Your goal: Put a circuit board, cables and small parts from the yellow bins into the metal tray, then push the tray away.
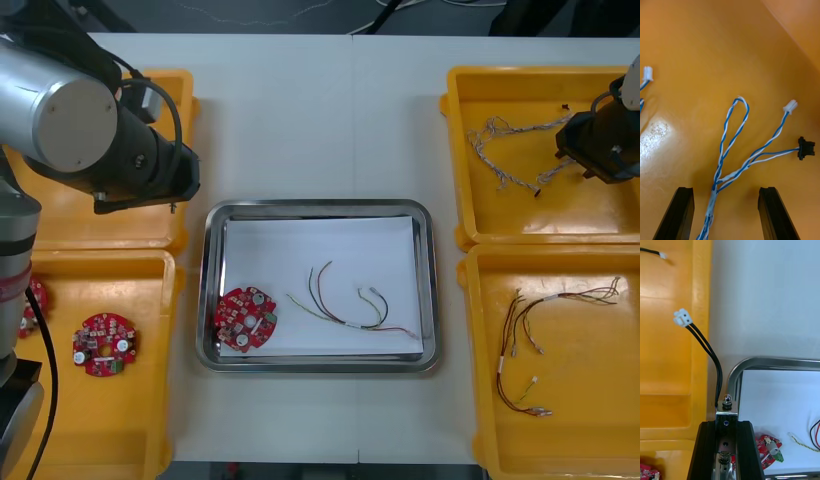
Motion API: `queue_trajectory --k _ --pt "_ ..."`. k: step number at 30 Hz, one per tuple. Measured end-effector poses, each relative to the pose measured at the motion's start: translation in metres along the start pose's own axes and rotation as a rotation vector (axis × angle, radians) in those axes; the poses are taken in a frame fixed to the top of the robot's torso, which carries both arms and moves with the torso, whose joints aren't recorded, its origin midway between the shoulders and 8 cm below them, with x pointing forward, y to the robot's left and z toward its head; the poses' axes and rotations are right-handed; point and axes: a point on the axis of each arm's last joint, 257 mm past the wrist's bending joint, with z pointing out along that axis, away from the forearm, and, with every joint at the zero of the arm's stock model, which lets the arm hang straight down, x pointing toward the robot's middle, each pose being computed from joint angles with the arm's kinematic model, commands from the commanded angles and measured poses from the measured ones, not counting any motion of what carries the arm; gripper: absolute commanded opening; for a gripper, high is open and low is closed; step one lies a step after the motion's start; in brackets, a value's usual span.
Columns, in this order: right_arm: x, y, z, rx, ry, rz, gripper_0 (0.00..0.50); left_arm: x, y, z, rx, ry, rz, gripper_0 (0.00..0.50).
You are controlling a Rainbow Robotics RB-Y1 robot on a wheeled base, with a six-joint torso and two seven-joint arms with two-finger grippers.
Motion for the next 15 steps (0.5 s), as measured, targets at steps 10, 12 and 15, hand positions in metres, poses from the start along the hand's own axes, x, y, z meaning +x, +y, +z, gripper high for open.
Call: queue_trajectory --k 10,12,15 --pt "0.009 0.002 0.005 0.002 0.019 0.001 0.498 0.04 -0.041 0.02 -0.025 0.054 0.108 0.0" --pt "0.01 0.002 0.005 0.003 0.019 0.001 0.481 0.047 -0.048 0.024 -0.03 0.059 0.119 0.0" --pt "0.009 0.002 0.005 0.003 0.019 0.0 0.261 0.054 -0.058 0.027 -0.034 0.062 0.136 0.0"
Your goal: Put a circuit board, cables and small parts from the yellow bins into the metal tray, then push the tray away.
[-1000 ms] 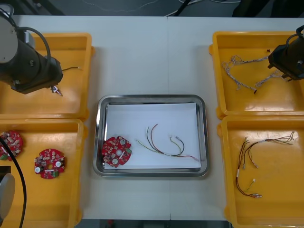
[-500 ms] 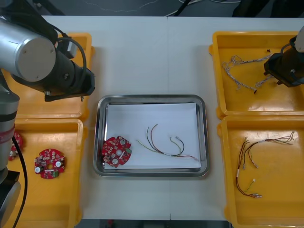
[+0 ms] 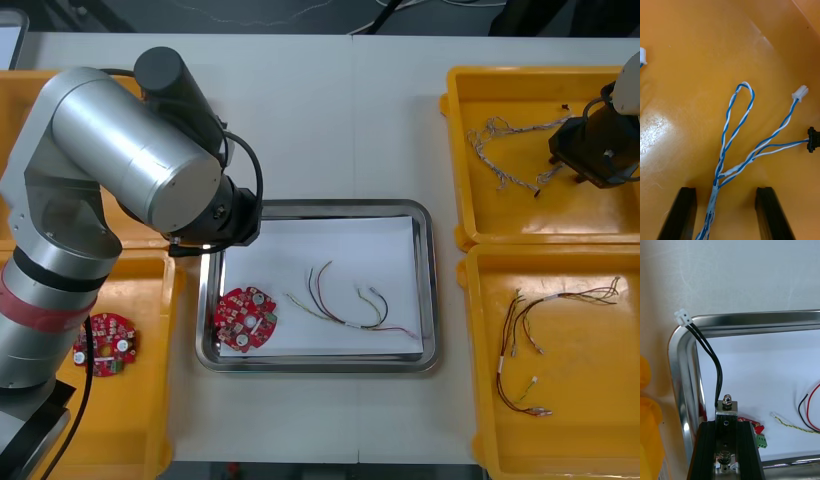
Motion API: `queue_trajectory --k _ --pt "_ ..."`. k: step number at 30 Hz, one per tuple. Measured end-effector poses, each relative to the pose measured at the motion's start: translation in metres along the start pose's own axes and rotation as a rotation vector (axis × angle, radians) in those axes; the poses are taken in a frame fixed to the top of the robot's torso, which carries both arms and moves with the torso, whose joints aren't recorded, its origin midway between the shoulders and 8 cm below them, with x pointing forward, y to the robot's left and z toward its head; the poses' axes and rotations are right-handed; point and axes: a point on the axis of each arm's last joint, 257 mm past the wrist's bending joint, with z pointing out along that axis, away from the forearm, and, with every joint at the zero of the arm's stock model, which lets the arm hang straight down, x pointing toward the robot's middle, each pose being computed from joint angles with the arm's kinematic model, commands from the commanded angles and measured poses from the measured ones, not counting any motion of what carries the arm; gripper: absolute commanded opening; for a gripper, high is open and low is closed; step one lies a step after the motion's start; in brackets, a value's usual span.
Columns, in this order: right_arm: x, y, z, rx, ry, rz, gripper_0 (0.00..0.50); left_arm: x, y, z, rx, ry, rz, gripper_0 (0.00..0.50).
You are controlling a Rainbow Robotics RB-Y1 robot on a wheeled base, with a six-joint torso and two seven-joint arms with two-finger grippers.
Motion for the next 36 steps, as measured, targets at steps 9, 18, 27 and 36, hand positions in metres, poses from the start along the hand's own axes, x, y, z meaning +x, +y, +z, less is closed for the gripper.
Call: queue_trajectory --k 9,18,27,36 --pt "0.0 0.0 0.0 -0.001 0.0 -0.001 0.0 0.01 -0.012 0.006 -0.02 0.003 0.047 0.0" --pt "-0.001 0.002 -0.001 -0.004 -0.002 -0.038 0.0 0.018 -0.011 0.011 -0.036 0.013 0.059 0.0" --pt "0.001 0.017 -0.027 -0.005 0.024 -0.301 0.0 0.02 -0.012 0.029 -0.051 0.004 0.069 0.0" --pt "0.008 0.025 -0.062 -0.022 0.078 -0.462 0.0 0.017 -0.011 0.045 -0.046 0.007 0.054 0.0"
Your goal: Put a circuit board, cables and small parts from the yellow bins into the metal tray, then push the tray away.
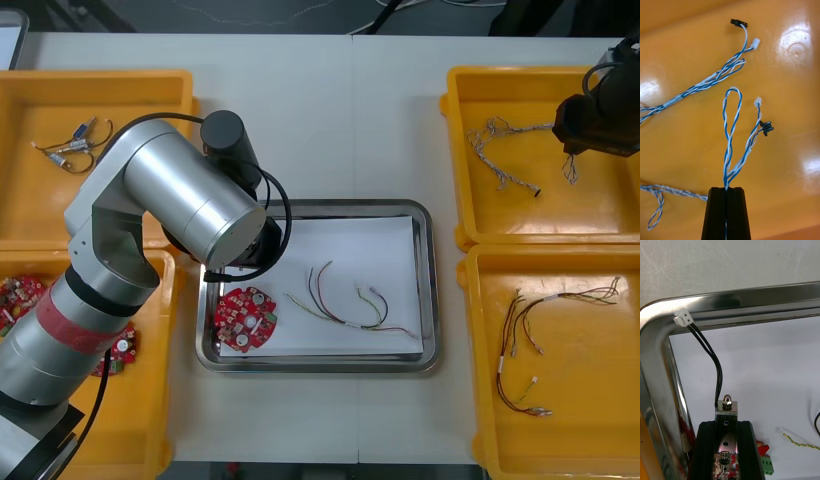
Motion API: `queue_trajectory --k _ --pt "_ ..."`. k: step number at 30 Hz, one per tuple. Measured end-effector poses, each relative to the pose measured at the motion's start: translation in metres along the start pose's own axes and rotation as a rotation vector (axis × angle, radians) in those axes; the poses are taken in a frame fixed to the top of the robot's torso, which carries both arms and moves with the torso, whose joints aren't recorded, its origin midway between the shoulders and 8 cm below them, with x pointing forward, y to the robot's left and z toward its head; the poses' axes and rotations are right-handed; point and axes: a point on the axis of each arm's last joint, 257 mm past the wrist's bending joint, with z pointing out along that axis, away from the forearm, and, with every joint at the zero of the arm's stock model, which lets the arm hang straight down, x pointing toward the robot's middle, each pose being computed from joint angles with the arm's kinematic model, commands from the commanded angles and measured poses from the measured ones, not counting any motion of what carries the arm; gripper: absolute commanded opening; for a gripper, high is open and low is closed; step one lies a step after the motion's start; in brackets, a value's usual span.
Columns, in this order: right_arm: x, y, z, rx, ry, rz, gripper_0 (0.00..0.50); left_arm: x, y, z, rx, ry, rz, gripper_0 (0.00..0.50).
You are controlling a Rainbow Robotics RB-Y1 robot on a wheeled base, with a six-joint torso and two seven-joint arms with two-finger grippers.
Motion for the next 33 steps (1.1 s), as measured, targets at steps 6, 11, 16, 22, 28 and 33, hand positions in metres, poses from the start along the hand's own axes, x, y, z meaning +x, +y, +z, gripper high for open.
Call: queue_trajectory --k 6,11,16,22,28,33 --pt "0.004 0.008 -0.024 -0.006 0.024 -0.045 0.0 0.001 0.0 0.017 0.0 0.008 -0.005 0.0" --pt "0.008 0.014 -0.043 -0.014 0.038 -0.205 0.0 0.001 0.0 0.021 0.001 0.01 -0.007 0.0" --pt "0.016 0.02 -0.059 -0.029 0.065 -0.319 0.0 0.004 0.001 0.024 0.001 0.015 -0.009 0.0" --pt "0.024 0.033 -0.079 -0.06 0.073 -0.425 0.0 0.008 0.0 0.028 0.01 0.017 -0.014 0.0" --pt "0.033 0.05 -0.096 -0.107 0.019 -0.497 0.0 0.008 0.0 0.028 0.01 0.017 -0.014 0.0" --pt "0.044 0.049 -0.1 -0.11 -0.018 -0.532 0.0 0.008 0.0 0.029 0.012 0.016 -0.015 0.0"
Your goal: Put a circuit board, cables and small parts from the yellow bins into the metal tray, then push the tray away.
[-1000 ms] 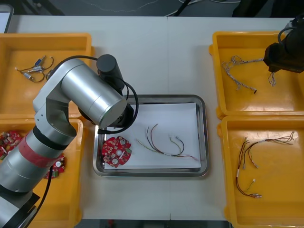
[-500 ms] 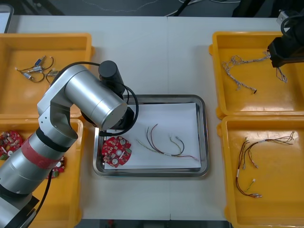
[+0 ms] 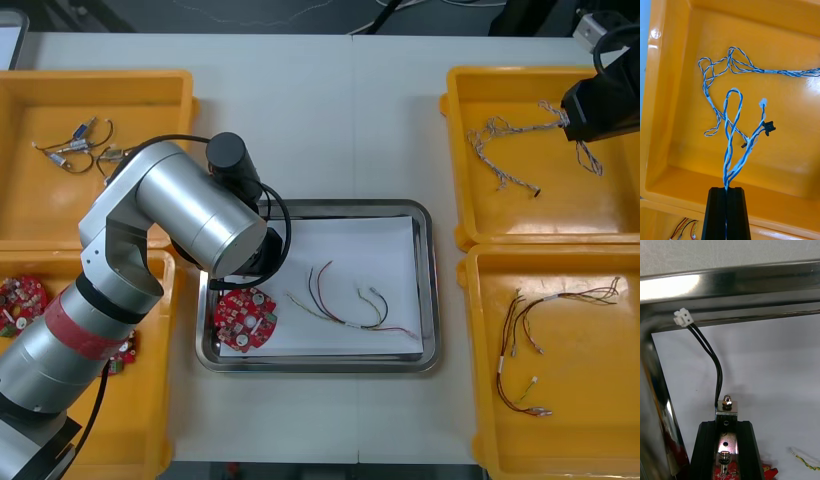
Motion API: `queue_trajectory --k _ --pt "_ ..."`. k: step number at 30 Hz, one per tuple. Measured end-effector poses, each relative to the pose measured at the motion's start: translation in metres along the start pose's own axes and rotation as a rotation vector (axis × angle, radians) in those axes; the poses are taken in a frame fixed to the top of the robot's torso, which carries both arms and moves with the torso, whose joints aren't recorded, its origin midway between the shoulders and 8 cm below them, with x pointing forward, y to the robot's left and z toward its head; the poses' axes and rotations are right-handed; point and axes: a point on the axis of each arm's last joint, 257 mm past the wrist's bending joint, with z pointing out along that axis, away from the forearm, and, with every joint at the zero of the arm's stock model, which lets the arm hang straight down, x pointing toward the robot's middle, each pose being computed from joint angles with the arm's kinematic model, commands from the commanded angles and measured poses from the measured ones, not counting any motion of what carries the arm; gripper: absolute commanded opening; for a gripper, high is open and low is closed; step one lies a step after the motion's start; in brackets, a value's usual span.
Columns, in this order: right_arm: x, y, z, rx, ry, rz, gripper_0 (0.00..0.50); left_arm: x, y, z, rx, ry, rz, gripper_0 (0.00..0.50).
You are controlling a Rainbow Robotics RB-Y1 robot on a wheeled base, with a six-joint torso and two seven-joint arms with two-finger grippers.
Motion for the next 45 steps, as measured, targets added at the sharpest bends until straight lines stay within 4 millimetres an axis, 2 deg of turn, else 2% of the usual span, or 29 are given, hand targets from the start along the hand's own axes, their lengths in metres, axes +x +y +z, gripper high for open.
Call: queue_trajectory --k 5,6,7,8,9,12,13,25,28,33,40,45 --pt "0.01 0.006 0.001 0.0 -0.013 -0.029 0.0 0.001 0.001 0.001 -0.003 0.0 -0.001 0.0" --pt "0.012 0.007 0.001 -0.002 -0.014 -0.034 0.0 0.001 0.001 0.001 -0.003 0.0 -0.002 0.021" --pt "0.013 0.009 0.001 -0.004 -0.016 -0.039 0.0 0.001 0.001 0.001 -0.003 -0.001 -0.002 0.081" --pt "0.015 0.01 0.001 -0.005 -0.019 -0.046 0.0 0.001 0.001 0.001 -0.003 -0.002 -0.003 0.235" --pt "0.016 0.012 0.001 -0.006 -0.022 -0.052 0.0 0.001 0.002 0.002 -0.004 -0.002 -0.003 0.345" --pt "0.02 0.016 0.0 -0.007 -0.032 -0.07 0.0 0.001 0.002 0.002 -0.004 -0.002 -0.003 0.481" --pt "0.021 0.017 -0.001 -0.008 -0.035 -0.075 0.0 0.001 0.002 0.002 -0.004 -0.002 -0.003 0.493" --pt "0.023 0.034 -0.001 -0.015 -0.041 -0.132 0.0 0.0 -0.004 -0.002 0.018 -0.008 0.001 0.5" --pt "0.023 0.038 -0.001 -0.016 -0.041 -0.146 0.0 0.001 -0.011 -0.013 0.051 0.0 0.001 0.5" --pt "0.022 0.045 -0.001 -0.019 -0.049 -0.163 0.0 0.003 -0.008 -0.04 0.085 0.032 -0.023 0.5" --pt "0.022 0.06 0.001 -0.016 -0.046 -0.216 0.0 -0.011 0.014 -0.073 0.107 0.03 -0.078 0.5" --pt "0.024 0.077 0.003 -0.019 -0.04 -0.262 0.0 -0.034 0.045 -0.087 0.092 -0.02 -0.142 0.5"
